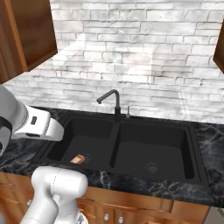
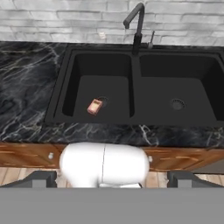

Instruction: Pick up the dish brush and bar soap from the sink, and place them back in the cabinet, and close the cabinet doors.

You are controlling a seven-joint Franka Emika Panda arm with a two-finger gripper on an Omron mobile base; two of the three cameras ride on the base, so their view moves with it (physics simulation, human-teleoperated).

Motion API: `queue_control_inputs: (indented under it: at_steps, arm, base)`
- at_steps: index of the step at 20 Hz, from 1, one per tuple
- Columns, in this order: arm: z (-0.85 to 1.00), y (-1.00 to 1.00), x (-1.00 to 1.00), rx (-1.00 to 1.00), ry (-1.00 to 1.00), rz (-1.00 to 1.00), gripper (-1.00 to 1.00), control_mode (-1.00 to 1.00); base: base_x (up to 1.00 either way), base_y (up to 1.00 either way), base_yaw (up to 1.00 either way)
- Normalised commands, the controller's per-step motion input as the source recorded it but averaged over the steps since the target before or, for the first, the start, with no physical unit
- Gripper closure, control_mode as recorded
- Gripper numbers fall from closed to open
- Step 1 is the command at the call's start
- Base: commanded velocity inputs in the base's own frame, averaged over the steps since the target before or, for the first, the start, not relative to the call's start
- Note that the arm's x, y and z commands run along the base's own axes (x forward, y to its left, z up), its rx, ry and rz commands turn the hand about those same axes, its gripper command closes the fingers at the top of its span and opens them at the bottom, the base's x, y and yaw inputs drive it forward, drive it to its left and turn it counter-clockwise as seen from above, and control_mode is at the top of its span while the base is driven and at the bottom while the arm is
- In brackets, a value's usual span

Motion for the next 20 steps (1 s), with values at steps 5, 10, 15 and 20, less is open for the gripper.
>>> queue_control_inputs:
  at_steps: [5, 10, 15, 20]
  arm:
    - [0.0, 0.02, 0.32, 0.0, 0.06, 0.0, -1.0, -1.0]
    - [0.0, 0.01, 0.17, 0.0, 0.07, 0.0, -1.0, -1.0]
    - [-0.05, 0.0, 0.05, 0.01, 0.06, 0.0, -1.0, -1.0]
    - [-0.1, 0.0, 0.1, 0.0, 0.02, 0.0, -1.0, -1.0]
  base:
    - [0.0, 0.0, 0.0]
    - [0.0, 0.0, 0.0]
    - [0.0, 0.0, 0.0]
    - [0.0, 0.0, 0.0]
